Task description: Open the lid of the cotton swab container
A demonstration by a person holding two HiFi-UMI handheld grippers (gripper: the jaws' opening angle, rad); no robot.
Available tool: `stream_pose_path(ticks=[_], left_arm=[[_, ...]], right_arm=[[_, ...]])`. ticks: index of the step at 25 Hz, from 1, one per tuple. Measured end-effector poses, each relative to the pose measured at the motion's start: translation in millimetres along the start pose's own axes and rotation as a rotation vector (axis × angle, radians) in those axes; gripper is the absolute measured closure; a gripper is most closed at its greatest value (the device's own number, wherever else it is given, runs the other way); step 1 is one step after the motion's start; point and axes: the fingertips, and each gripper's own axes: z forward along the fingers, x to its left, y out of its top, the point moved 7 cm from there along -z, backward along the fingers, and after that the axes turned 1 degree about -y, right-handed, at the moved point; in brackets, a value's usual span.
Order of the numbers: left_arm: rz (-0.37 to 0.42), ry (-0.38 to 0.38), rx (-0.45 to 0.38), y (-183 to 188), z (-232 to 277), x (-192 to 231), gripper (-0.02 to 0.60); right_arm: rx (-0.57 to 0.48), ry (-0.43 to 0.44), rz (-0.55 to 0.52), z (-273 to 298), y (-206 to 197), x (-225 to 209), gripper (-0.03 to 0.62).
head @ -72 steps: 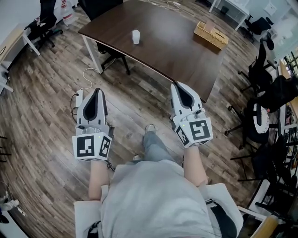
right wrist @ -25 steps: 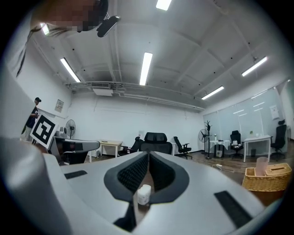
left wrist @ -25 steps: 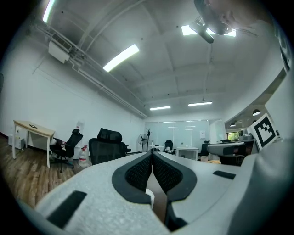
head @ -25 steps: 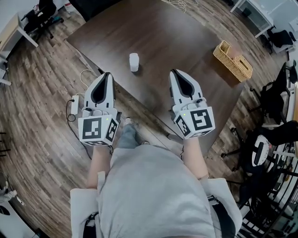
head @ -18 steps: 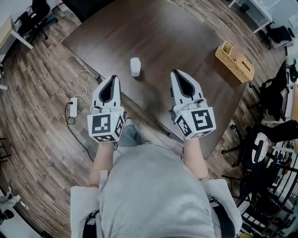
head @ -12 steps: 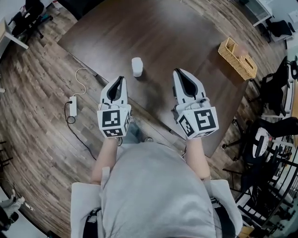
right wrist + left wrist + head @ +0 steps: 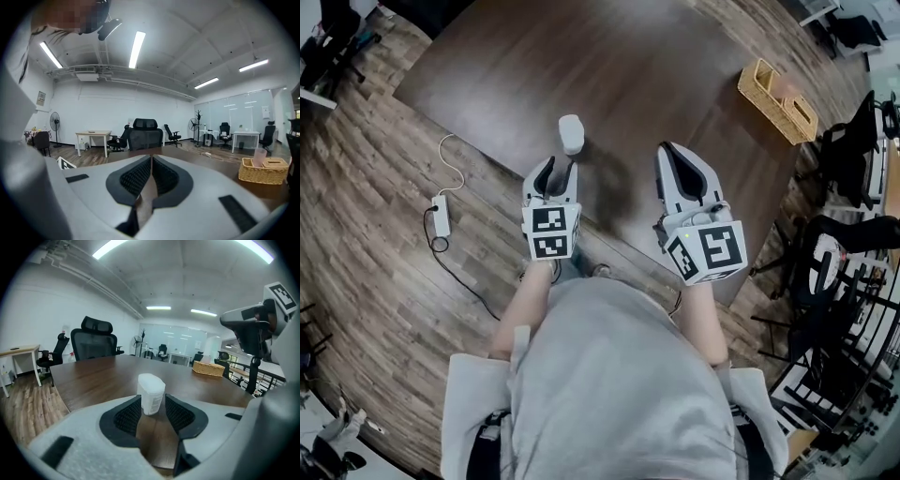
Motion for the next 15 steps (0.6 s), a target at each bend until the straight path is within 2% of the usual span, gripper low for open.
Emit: stream_pose_path(ticks=[4, 7, 15], left_arm=[[0.015, -0.011, 0.057, -9.0, 22.3, -5.1, 0.389], [0.038, 0.016, 0.087, -12.3, 36.2, -7.9, 0.352], [0.059, 0.057, 0.126, -9.0, 66.6, -6.0, 0.328]], right_arm=[[0.023, -0.050, 0.008, -5.7, -6.9, -9.1, 0.577], [0.036, -0.082, 0.007, -11.5, -9.0, -17.3, 0.577], [0.059, -0.153, 0.015, -19.3, -13.2, -29.6, 0.577]])
